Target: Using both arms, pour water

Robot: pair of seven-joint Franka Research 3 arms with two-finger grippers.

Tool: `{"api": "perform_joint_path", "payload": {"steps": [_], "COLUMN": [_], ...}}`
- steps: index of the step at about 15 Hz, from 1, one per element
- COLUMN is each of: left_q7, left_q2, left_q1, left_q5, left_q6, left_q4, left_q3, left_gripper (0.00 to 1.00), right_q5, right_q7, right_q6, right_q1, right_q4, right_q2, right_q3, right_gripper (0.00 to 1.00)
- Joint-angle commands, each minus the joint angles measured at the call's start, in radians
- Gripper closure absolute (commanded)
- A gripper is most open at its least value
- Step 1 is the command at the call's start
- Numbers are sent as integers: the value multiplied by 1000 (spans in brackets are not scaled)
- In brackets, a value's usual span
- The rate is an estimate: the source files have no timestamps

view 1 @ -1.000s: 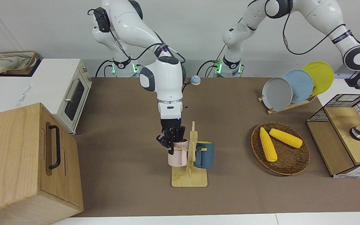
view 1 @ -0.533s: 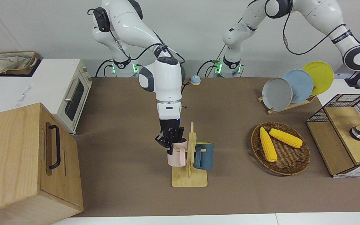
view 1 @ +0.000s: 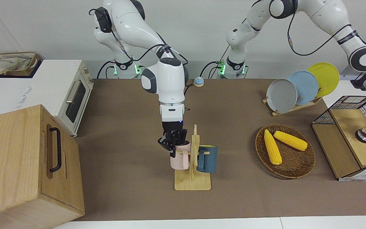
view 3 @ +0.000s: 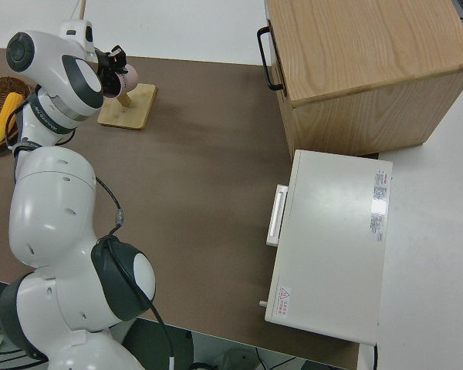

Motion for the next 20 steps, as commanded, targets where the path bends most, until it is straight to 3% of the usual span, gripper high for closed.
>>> {"api": "perform_joint_path", "payload": {"steps": [1,20], "left_q7": [10,8], "left_q2": [-11,-16], "left_q1": [-3,-3], "left_q5": [-22,-22], "left_q6": [14,11], "left_q4": [-6,-5], "left_q3": [3,3], "left_gripper": [1000,1000], "right_q5": [7,10], "right_q7": [29,27], "right_q6": [12,-34], "right_q1": [9,6], "right_q4": [-25,-22], "right_q2": [-5,-41], "right_q3": [4,4], "right_gripper": [988,1000]}}
